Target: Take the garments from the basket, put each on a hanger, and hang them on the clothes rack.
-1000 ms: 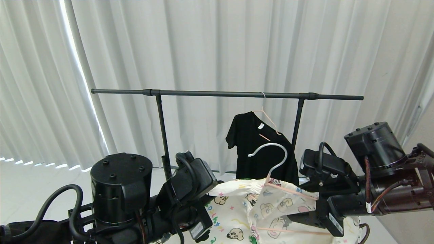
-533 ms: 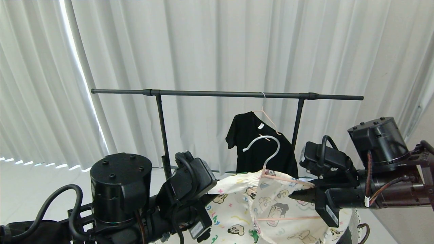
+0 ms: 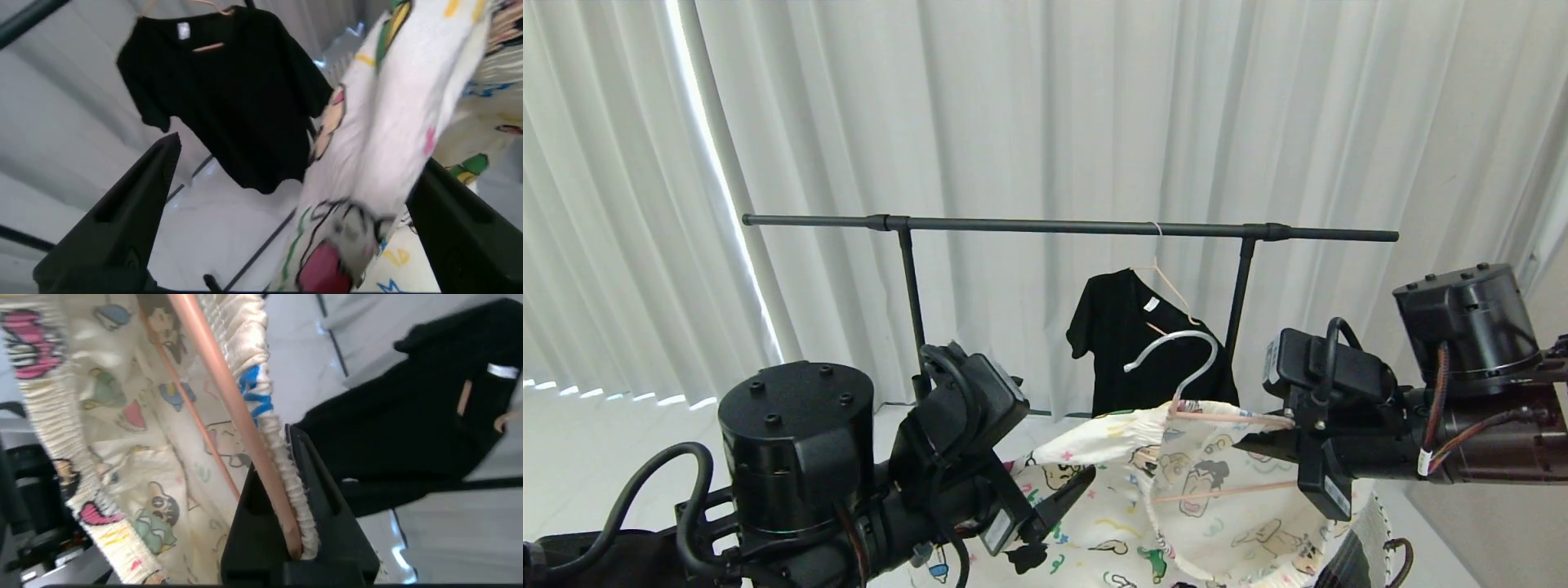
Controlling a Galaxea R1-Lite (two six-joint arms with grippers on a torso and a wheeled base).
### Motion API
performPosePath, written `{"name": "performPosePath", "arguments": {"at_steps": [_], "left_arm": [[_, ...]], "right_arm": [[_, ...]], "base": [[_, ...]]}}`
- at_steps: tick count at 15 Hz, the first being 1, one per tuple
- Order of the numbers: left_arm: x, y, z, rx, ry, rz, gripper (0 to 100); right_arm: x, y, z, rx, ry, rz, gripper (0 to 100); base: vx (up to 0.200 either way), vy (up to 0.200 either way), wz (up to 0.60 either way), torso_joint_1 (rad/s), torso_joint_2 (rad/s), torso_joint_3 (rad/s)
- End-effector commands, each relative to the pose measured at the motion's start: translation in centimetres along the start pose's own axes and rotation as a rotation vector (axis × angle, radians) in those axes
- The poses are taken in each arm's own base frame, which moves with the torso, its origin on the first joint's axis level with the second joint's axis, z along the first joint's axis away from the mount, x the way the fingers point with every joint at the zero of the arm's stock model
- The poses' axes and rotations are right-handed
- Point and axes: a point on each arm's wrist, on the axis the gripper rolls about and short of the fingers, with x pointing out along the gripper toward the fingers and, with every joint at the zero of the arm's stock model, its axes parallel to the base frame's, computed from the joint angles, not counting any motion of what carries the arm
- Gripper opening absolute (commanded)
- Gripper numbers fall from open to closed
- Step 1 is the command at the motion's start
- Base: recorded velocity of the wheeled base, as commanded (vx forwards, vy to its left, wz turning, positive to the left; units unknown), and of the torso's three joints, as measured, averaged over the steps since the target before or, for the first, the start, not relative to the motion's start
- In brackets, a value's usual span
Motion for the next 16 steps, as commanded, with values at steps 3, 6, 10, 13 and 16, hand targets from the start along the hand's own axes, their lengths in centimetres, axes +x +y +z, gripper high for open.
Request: {"name": "performPosePath", "arguments": {"at_steps": [3, 6, 10, 13, 16], "left_arm": [[-0.6, -0.1, -0.3, -0.002, -0.022, 0.03, 100], [-0.8, -0.1, -0.6, -0.003, -0.018, 0.032, 100], [-2.4, 1.8, -4.7, -0.05, 0.14, 0.117, 100], [-2.7, 2.9, -6.3, -0.096, 0.185, 0.125, 100], [-2.5, 2.6, -6.3, -0.111, 0.159, 0.042, 100]], "right_arm": [[-1.6, -2.3, -1.3, 0.06, 0.02, -0.113, 0], [-2.1, -3.2, -2.0, 0.087, 0.035, -0.152, 0], [-3.8, -3.9, -2.2, 0.104, 0.02, -0.205, 0], [-4.6, -3.6, -1.7, 0.091, -0.014, -0.207, 0], [-5.0, -3.1, -1.1, 0.072, -0.047, -0.188, 0]], "base": [[0.0, 0.0, 0.0, 0.0, 0.0, 0.0], [0.0, 0.0, 0.0, 0.0, 0.0, 0.0], [0.0, 0.0, 0.0, 0.0, 0.0, 0.0], [0.0, 0.0, 0.0, 0.0, 0.0, 0.0], [0.0, 0.0, 0.0, 0.0, 0.0, 0.0]]}}
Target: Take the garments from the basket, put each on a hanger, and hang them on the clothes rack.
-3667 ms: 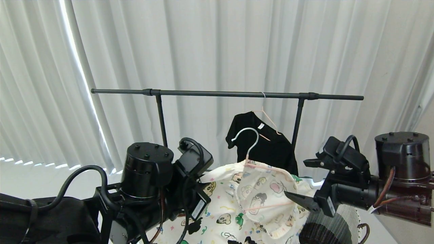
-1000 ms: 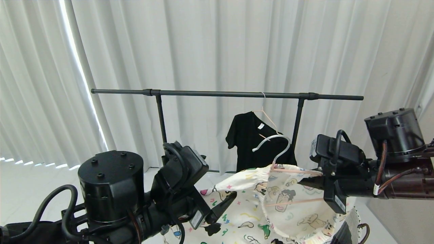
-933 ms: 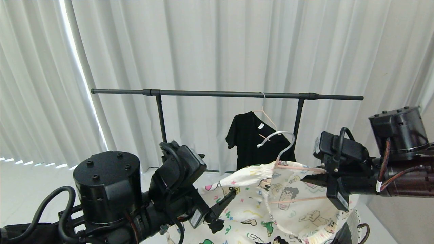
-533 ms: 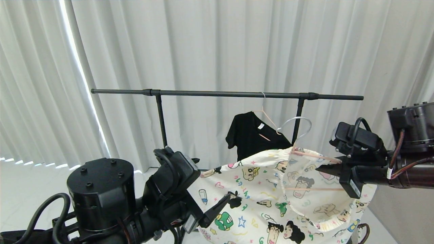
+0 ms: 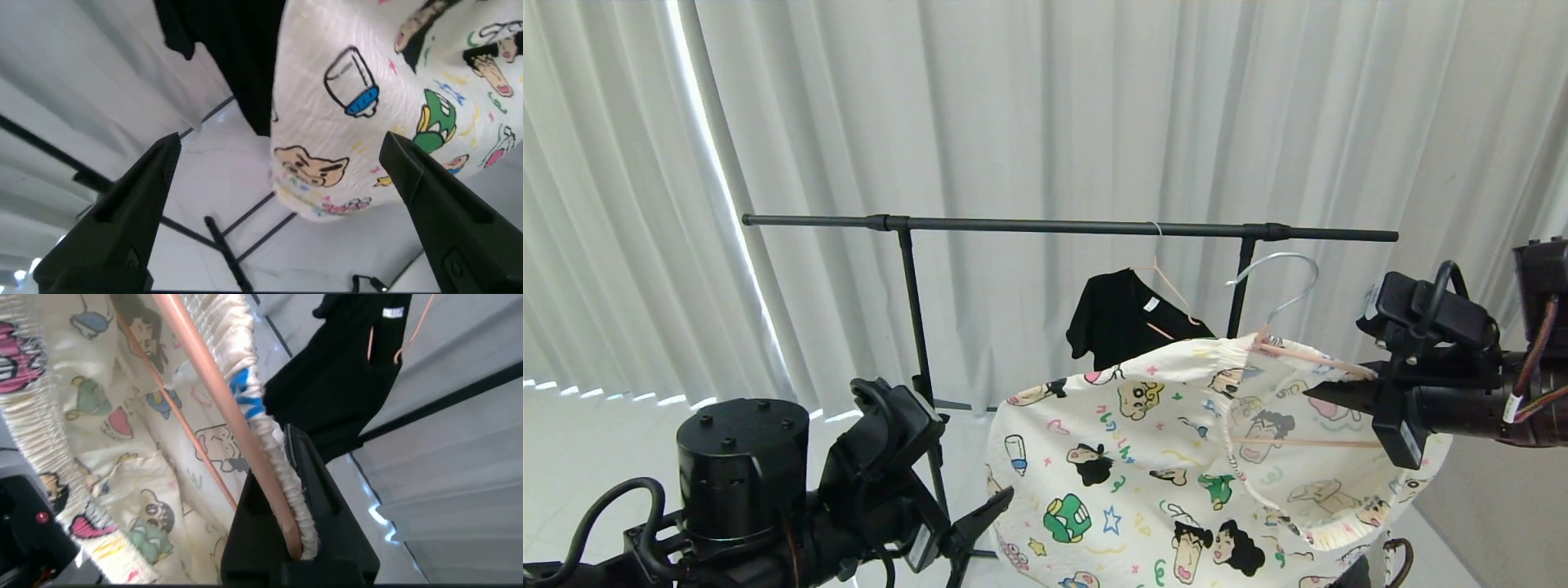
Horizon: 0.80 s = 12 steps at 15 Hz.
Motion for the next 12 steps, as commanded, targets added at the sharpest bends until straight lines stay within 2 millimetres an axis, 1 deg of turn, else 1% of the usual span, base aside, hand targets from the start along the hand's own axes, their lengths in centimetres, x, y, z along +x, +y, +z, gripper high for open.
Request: {"name": "performPosePath", "arguments": {"at_steps": [1, 3, 4, 6, 8, 10, 12], "left_arm": [[0.4, 0.0, -0.5, -0.008, 0.025, -0.011, 100], [1.0, 0.2, -0.3, -0.045, 0.02, -0.006, 100], [1.0, 0.3, -0.2, -0.053, 0.016, -0.004, 0], [0.9, 0.2, -0.3, -0.054, 0.019, -0.005, 0], [0.7, 0.4, -0.1, -0.054, 0.009, 0.006, 0], [0.1, 0.8, -0.1, -0.07, -0.003, 0.037, 0], [-0.3, 1.5, -0.6, -0.119, 0.011, 0.071, 0]], "right_arm": [[-0.5, 0.4, 0.5, -0.015, -0.024, 0.003, 0], [-1.0, 1.1, 1.1, -0.035, -0.053, 0.02, 0], [-1.0, 1.2, 1.1, -0.037, -0.054, 0.024, 0], [-1.0, 1.2, 0.9, -0.034, -0.046, 0.02, 0], [-0.9, 1.1, -0.4, -0.009, -0.002, 0.01, 0], [-1.0, 0.7, -2.0, 0.032, 0.047, -0.021, 0], [-1.4, 0.3, -2.3, 0.046, 0.052, -0.044, 0]], "base": [[0.0, 0.0, 0.0, 0.0, 0.0, 0.0], [0.0, 0.0, 0.0, 0.0, 0.0, 0.0], [0.0, 0.0, 0.0, 0.0, 0.0, 0.0], [0.0, 0.0, 0.0, 0.0, 0.0, 0.0], [0.0, 0.0, 0.0, 0.0, 0.0, 0.0], [0.0, 0.0, 0.0, 0.0, 0.0, 0.0], [0.0, 0.0, 0.0, 0.0, 0.0, 0.0]]}}
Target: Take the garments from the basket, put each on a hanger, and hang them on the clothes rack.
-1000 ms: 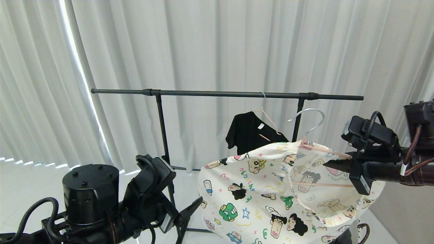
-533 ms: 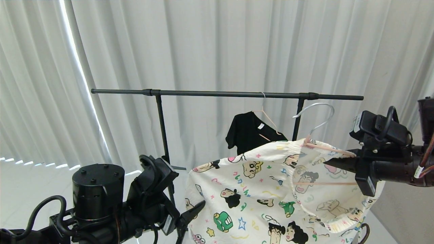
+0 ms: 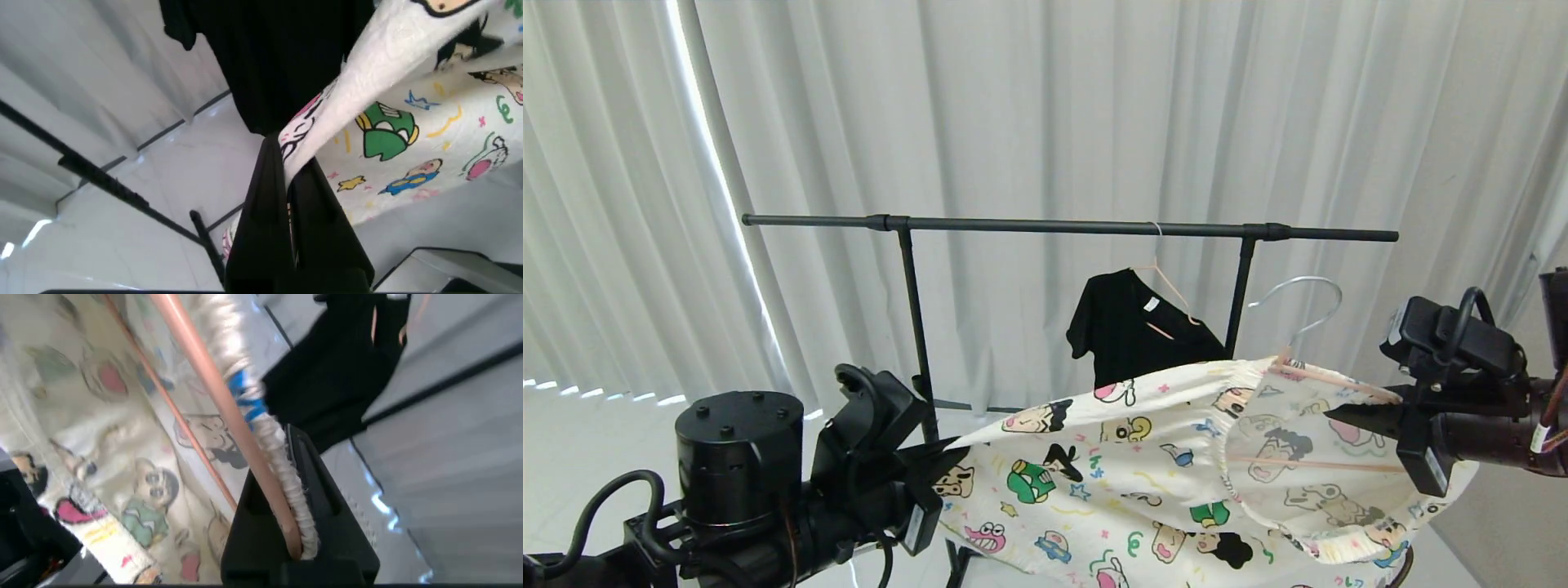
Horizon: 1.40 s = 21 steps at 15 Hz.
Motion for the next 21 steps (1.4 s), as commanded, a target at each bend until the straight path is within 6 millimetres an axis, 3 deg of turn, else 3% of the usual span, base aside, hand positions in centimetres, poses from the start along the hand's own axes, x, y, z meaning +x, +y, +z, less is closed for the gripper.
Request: {"name": "performPosePath", "arguments": {"at_steps": [1, 4, 9, 10, 15, 21], "left_arm": [[-0.4, 1.0, -0.5, -0.029, 0.016, 0.046, 0], [-0.1, 2.0, -1.7, -0.056, 0.078, 0.117, 0], [0.3, 0.3, -1.4, -0.018, 0.087, 0.095, 0], [0.3, 0.2, -1.4, -0.016, 0.086, 0.102, 100], [-0.6, 0.0, -1.4, -0.014, 0.072, 0.108, 100], [-2.5, -0.6, -3.3, 0.032, 0.064, 0.148, 100]], "right_arm": [[-0.4, -0.2, -0.2, 0.012, 0.0, -0.017, 0], [-1.0, 0.0, 0.0, 0.036, -0.02, -0.02, 0], [-1.3, -0.3, 0.7, 0.106, -0.045, -0.038, 0], [-1.3, -0.3, 0.7, 0.111, -0.047, -0.04, 0], [-1.4, -0.4, 0.5, 0.127, -0.026, -0.067, 0], [-1.7, -0.9, -1.4, 0.302, 0.178, -0.244, 0]], "base": [[0.0, 0.0, 0.0, 0.0, 0.0, 0.0], [0.0, 0.0, 0.0, 0.0, 0.0, 0.0], [0.0, 0.0, 0.0, 0.0, 0.0, 0.0], [0.0, 0.0, 0.0, 0.0, 0.0, 0.0], [0.0, 0.0, 0.0, 0.0, 0.0, 0.0], [0.0, 0.0, 0.0, 0.0, 0.0, 0.0]]}}
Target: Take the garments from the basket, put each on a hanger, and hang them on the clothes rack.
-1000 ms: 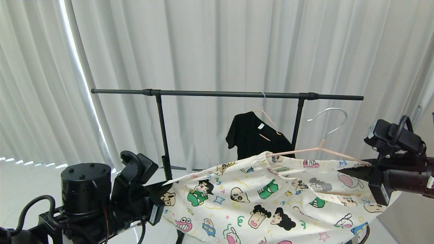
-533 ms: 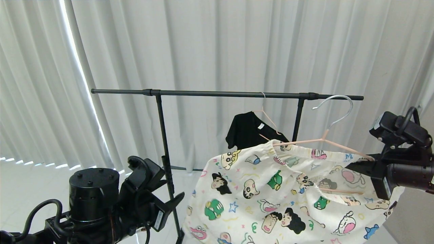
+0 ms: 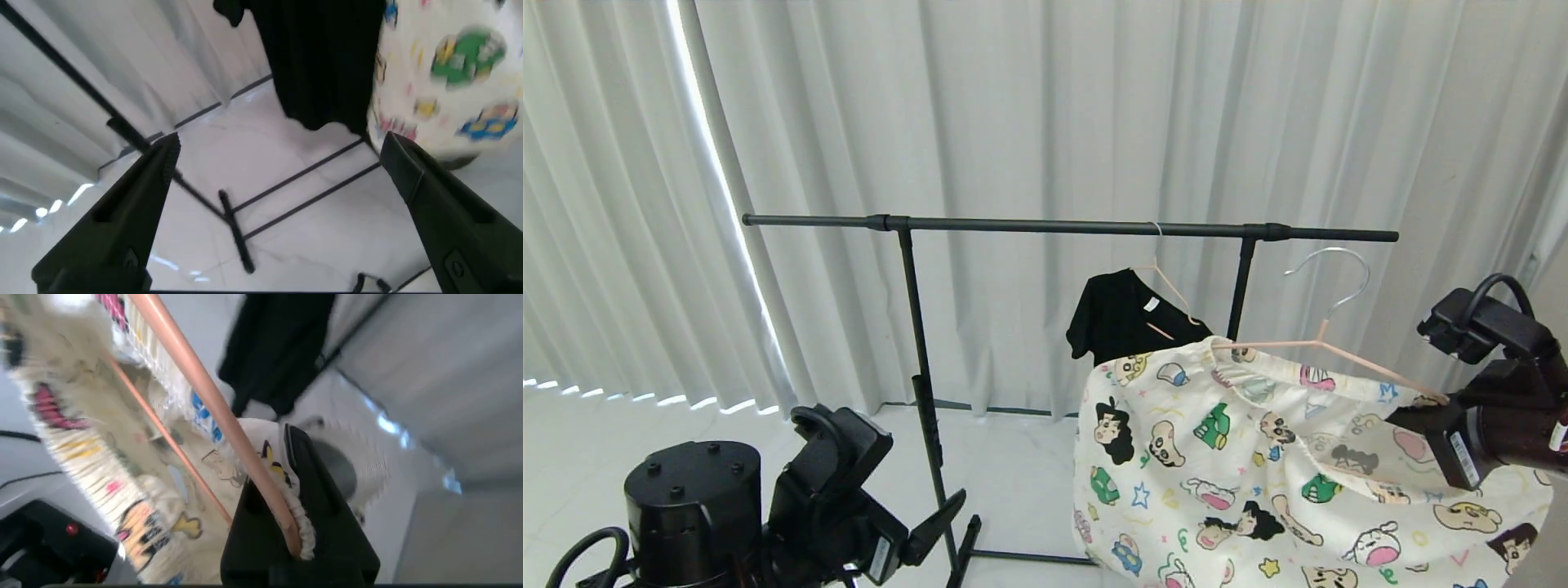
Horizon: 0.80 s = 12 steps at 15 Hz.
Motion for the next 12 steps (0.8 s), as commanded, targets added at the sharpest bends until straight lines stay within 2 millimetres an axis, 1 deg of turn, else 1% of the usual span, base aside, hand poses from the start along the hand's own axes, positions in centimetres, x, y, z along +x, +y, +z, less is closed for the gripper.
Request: {"name": "performPosePath", "arguments": {"at_steps": [1, 3, 5, 6, 7, 8, 9, 10, 11, 12], "left_arm": [[-0.6, 0.0, -0.5, 0.002, 0.022, 0.025, 100], [-0.6, 0.1, -0.1, -0.006, 0.009, 0.064, 100], [-0.2, 0.6, 1.1, -0.025, -0.036, 0.086, 100], [0.4, 1.5, 2.1, -0.035, -0.067, 0.12, 100], [1.1, 2.8, 3.4, -0.049, -0.088, 0.165, 100], [1.3, 4.4, 4.9, -0.068, -0.083, 0.206, 100], [1.3, 5.1, 5.9, -0.091, -0.07, 0.217, 100], [0.9, 6.1, 8.2, -0.171, -0.046, 0.214, 100], [-0.2, 6.3, 9.4, -0.234, 0.044, 0.188, 100], [-1.2, 6.2, 9.5, -0.247, 0.108, 0.168, 100]], "right_arm": [[0.0, -0.1, -0.5, 0.041, 0.056, -0.046, 0], [-0.1, -0.1, -1.0, 0.077, 0.125, -0.104, 0], [-0.2, -0.2, -1.6, 0.092, 0.192, -0.164, 0], [-0.2, -0.2, -1.7, 0.099, 0.214, -0.184, 0], [-0.3, -0.2, -1.8, 0.109, 0.22, -0.199, 0], [-0.3, -0.2, -1.8, 0.114, 0.227, -0.206, 0], [-0.3, -0.3, -1.8, 0.117, 0.229, -0.21, 0], [-0.4, -0.5, -1.9, 0.122, 0.231, -0.221, 0], [-0.4, -0.7, -2.0, 0.129, 0.234, -0.231, 0], [-0.4, -0.9, -2.0, 0.135, 0.237, -0.239, 0]], "base": [[0.0, 0.0, 0.0, 0.0, 0.0, 0.0], [0.0, 0.0, 0.0, 0.0, 0.0, 0.0], [0.0, 0.0, 0.0, 0.0, 0.0, 0.0], [0.0, 0.0, 0.0, 0.0, 0.0, 0.0], [0.0, 0.0, 0.0, 0.0, 0.0, 0.0], [0.0, 0.0, 0.0, 0.0, 0.0, 0.0], [0.0, 0.0, 0.0, 0.0, 0.0, 0.0], [0.0, 0.0, 0.0, 0.0, 0.0, 0.0], [0.0, 0.0, 0.0, 0.0, 0.0, 0.0], [0.0, 0.0, 0.0, 0.0, 0.0, 0.0]]}}
